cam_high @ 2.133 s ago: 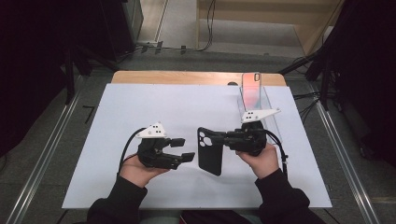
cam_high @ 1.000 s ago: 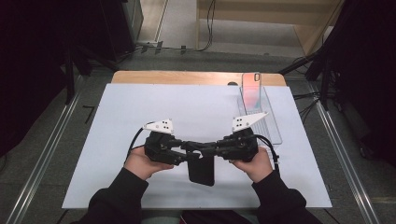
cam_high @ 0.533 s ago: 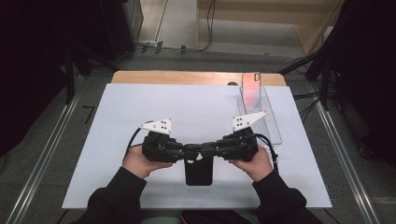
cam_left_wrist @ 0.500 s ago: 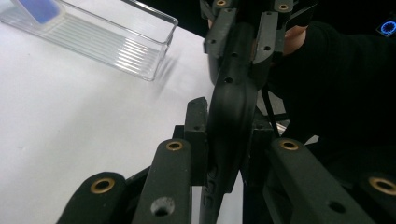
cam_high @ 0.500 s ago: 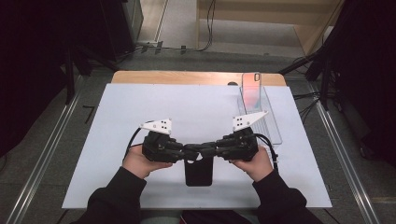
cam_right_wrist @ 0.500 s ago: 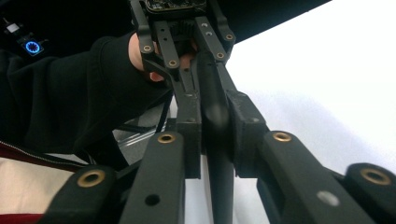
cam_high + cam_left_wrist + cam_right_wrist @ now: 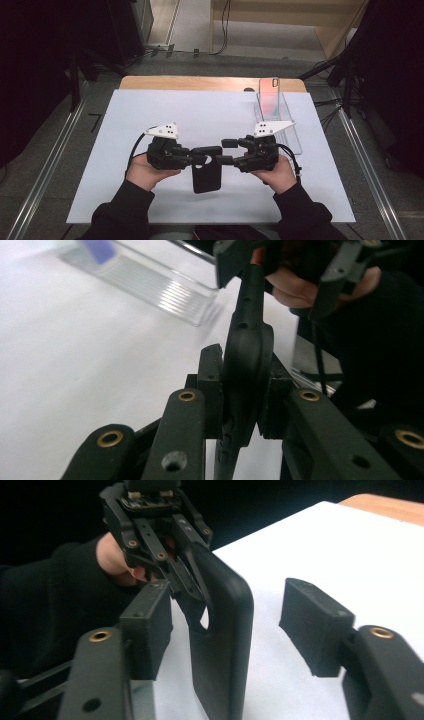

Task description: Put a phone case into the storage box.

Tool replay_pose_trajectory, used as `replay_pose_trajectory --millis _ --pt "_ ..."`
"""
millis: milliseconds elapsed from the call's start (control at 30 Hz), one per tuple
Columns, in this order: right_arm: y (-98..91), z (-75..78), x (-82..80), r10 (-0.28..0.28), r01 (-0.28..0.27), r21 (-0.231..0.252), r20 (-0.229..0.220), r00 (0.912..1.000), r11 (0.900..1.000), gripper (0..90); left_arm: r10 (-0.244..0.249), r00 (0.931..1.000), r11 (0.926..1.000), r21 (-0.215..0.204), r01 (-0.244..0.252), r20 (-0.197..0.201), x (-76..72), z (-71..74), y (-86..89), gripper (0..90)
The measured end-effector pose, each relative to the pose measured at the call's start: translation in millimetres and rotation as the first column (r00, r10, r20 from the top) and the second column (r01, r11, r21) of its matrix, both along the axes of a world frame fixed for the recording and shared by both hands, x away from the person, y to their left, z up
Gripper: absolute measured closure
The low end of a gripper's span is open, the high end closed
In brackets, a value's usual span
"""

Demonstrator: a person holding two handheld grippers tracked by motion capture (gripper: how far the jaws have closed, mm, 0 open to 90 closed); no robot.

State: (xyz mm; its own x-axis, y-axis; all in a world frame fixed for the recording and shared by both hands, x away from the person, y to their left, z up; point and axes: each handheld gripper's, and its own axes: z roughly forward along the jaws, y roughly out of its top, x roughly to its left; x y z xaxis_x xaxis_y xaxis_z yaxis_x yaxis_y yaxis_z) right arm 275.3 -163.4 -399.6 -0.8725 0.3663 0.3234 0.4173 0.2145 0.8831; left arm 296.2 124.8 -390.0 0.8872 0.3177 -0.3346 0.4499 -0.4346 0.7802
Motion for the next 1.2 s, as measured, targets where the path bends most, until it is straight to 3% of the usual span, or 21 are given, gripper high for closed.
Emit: replay_pose_trajectory --millis 100,200,400,567,633,833,933,1067,1200 --pt "0.3 -1.2 0.1 -0.050 0.051 -0.049 0.003 0.9987 0.9975 34.1 0.051 0.9986 0.9986 0.009 -0.051 0.013 -0.2 1.6 1.3 76.6" --pt "0.0 -4.3 1.5 -0.074 0.073 -0.050 -0.010 0.9972 0.9960 29.1 0.113 0.9936 0.9936 0.006 -0.113 0.007 1.0 2.7 4.0 76.5" --pt "6.5 -10.4 1.2 -0.048 0.044 -0.090 -0.040 0.9981 0.9949 25.4 0.176 0.9844 0.9844 0.004 -0.176 -0.007 0.9 3.4 6.3 76.4" --pt "14.0 -17.5 0.8 -0.068 0.065 -0.084 -0.037 0.9970 0.9943 0.0 0.233 0.9726 0.9726 0.001 -0.233 0.003 -0.4 5.8 7.4 76.4" --pt "18.3 -21.0 -0.1 -0.076 0.070 -0.133 -0.039 0.9963 0.9887 0.0 0.251 0.9680 0.9680 0.008 -0.251 0.002 -0.8 5.7 7.4 76.4" --pt "28.4 -24.6 -5.6 -0.086 0.080 -0.156 -0.033 0.9957 0.9845 0.0 0.291 0.9567 0.9567 -0.012 -0.291 -0.001 -2.6 7.0 7.5 76.3" --pt "33.3 -25.2 -8.9 -0.140 0.134 -0.160 -0.029 0.9897 0.9780 0.0 0.320 0.9473 0.9473 -0.008 -0.320 0.000 -3.4 6.6 7.0 76.3" --pt "39.4 -26.8 -12.8 -0.216 0.209 -0.167 -0.020 0.9763 0.9635 0.0 0.312 0.9500 0.9500 0.009 -0.312 0.008 -3.9 4.7 4.2 76.3" --pt "43.3 -28.9 -14.2 -0.294 0.290 -0.155 -0.001 0.9559 0.9444 0.0 0.335 0.9424 0.9423 0.015 -0.334 -0.006 -4.3 2.7 1.1 76.3"
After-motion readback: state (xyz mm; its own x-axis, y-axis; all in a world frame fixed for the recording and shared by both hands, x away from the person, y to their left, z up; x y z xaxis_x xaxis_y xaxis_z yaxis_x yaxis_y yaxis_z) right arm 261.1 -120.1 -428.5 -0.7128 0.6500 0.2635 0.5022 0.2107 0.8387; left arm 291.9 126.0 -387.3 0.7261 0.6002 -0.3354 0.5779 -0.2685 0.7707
